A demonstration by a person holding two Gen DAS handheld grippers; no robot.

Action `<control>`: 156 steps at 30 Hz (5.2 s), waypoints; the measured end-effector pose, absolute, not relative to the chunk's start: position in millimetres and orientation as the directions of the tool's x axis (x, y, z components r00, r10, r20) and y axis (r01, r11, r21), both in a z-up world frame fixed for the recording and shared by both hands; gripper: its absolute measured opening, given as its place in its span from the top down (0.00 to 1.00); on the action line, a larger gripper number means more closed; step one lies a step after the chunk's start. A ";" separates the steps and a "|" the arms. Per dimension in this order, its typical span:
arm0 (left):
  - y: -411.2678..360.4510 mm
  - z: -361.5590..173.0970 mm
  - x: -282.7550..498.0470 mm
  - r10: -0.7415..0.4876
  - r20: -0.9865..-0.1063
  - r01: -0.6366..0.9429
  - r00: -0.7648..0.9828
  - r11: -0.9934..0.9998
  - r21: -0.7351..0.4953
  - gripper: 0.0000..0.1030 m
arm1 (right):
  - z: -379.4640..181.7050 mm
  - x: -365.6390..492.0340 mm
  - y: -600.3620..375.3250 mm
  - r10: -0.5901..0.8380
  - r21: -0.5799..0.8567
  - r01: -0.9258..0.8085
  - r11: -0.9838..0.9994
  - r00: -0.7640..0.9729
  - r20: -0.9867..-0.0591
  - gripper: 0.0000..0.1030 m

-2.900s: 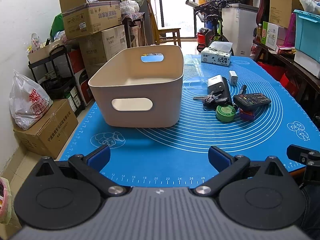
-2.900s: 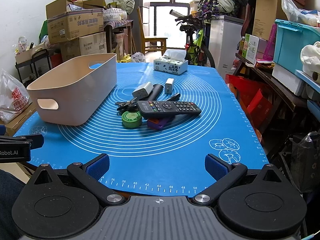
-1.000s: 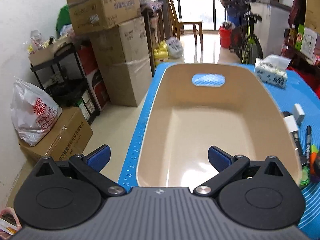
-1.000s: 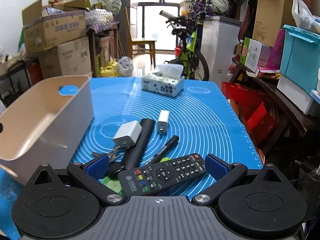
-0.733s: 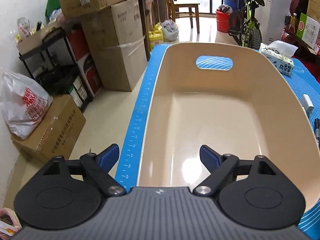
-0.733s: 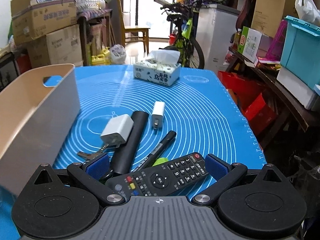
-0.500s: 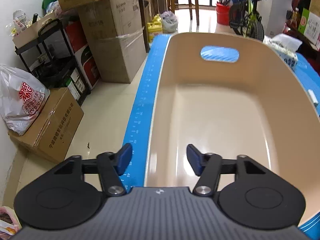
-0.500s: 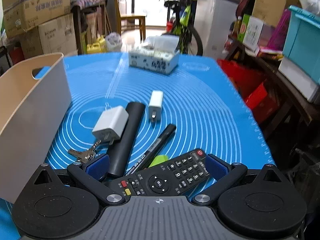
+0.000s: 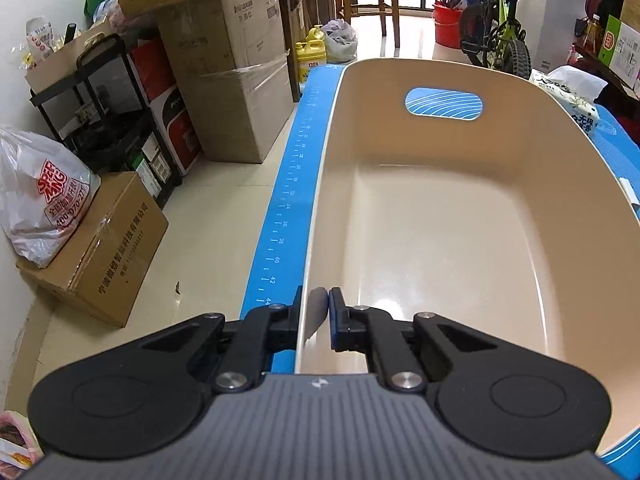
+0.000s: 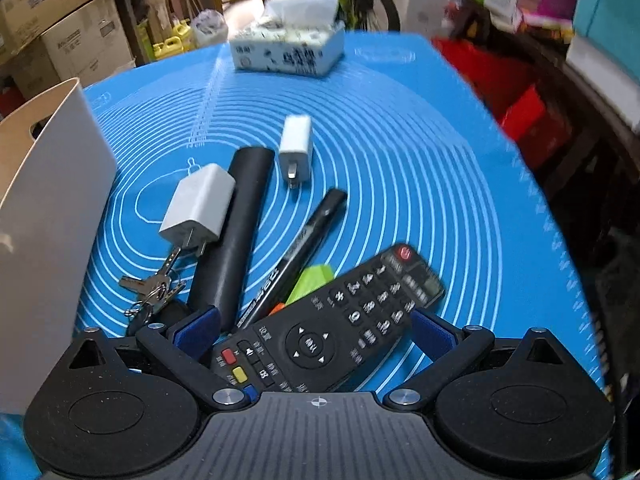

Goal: Organize rigid objects
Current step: 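Move the left tool over the beige bin while the right tool approaches the black remote, then close the right gripper on the black TV remote, then lift the remote with the right gripper and carry it over the bin, then open the right gripper to drop the remote into the bin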

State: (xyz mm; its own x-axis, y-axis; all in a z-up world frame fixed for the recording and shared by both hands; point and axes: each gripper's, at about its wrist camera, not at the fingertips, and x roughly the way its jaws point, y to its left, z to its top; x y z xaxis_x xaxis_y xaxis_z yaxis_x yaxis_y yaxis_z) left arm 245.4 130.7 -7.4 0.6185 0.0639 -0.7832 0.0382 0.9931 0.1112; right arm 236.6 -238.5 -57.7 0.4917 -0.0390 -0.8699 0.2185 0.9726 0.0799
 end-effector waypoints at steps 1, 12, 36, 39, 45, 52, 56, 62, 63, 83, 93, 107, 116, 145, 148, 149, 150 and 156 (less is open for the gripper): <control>130.3 -7.2 246.2 0.063 -0.783 0.037 0.618 0.993 0.109 0.90 | -58.8 237.3 -240.4 -0.022 0.098 0.224 0.970 0.481 -0.876 0.07; 131.4 -8.5 245.3 0.063 -0.782 0.030 0.619 0.994 0.104 0.90 | -54.9 233.9 -247.9 -0.061 0.052 0.232 0.971 0.456 -0.888 0.38; 133.6 -8.3 245.3 0.058 -0.781 0.024 0.621 0.995 0.093 0.90 | -77.4 206.3 -284.9 0.085 0.264 0.325 0.908 0.474 -0.877 0.26; 133.4 -8.3 244.9 0.058 -0.781 0.024 0.622 0.995 0.093 0.90 | -79.7 205.6 -279.7 0.099 0.279 0.305 0.910 0.494 -0.864 0.23; 133.6 -6.8 244.9 0.057 -0.778 0.022 0.625 0.996 0.090 0.90 | -83.2 191.6 -281.4 0.143 0.366 0.272 0.890 0.595 -0.791 0.50; 133.7 -7.1 244.7 0.056 -0.778 0.022 0.625 0.996 0.090 0.90 | -87.8 184.4 -280.6 0.162 0.386 0.236 0.892 0.631 -0.759 0.51; 133.4 -6.9 244.9 0.057 -0.778 0.022 0.625 0.996 0.090 0.90 | -90.1 179.8 -286.2 0.185 0.421 0.230 0.878 0.647 -0.740 0.51; 133.6 -7.1 244.6 0.055 -0.778 0.022 0.626 0.996 0.088 0.90 | -85.3 173.7 -284.5 0.184 0.422 0.214 0.881 0.666 -0.723 0.51; 133.6 -7.1 244.5 0.054 -0.778 0.022 0.626 0.996 0.087 0.90 | -82.8 172.8 -283.2 0.179 0.416 0.208 0.885 0.673 -0.718 0.51; 133.5 -7.0 244.4 0.054 -0.778 0.022 0.626 0.996 0.086 0.90 | 33.2 208.0 -212.0 0.258 0.381 -0.049 0.923 0.813 -0.521 0.51; 133.2 -7.2 244.1 0.053 -0.778 0.021 0.626 0.996 0.085 0.90 | 60.5 242.4 -131.8 0.395 0.399 -0.204 0.894 0.779 -0.486 0.51; 134.0 -7.0 242.5 0.048 -0.776 0.021 0.628 0.997 0.079 0.90 | 15.3 270.0 -24.5 0.355 0.203 -0.306 0.930 0.612 -0.707 0.51; 133.5 -7.1 242.7 0.049 -0.776 0.021 0.628 0.997 0.080 0.90 | -9.0 281.5 3.6 0.258 0.080 -0.345 0.935 0.509 -0.821 0.51; 132.8 -9.2 243.7 0.054 -0.776 0.021 0.629 0.996 0.086 0.90 | 54.6 229.4 -132.4 0.140 0.045 -0.149 0.988 0.717 -0.682 0.20; 133.1 -9.4 243.4 0.055 -0.776 0.020 0.629 0.996 0.087 0.90 | 41.5 223.3 -150.1 0.107 0.031 -0.119 0.992 0.707 -0.699 0.20; 133.1 -9.5 243.4 0.055 -0.776 0.020 0.629 0.996 0.087 0.90 | 36.0 220.0 -154.1 0.098 0.023 -0.115 0.993 0.703 -0.704 0.20; 133.2 -9.4 243.4 0.055 -0.776 0.020 0.629 0.996 0.087 0.90 | 30.2 217.3 -157.6 0.084 0.008 -0.111 0.994 0.700 -0.710 0.20; 133.2 -9.3 243.4 0.055 -0.776 0.020 0.629 0.996 0.087 0.90 | -9.7 202.3 -185.6 0.010 -0.023 -0.043 0.999 0.650 -0.760 0.20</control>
State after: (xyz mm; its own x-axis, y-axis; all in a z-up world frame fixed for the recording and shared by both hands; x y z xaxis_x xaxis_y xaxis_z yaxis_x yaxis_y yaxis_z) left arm 243.4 133.2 -9.3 0.6287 0.0547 -0.7757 0.0203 0.9960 0.0867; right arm 202.3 -185.6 -9.7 0.6498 0.0104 -0.7601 -0.0433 0.9988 -0.0234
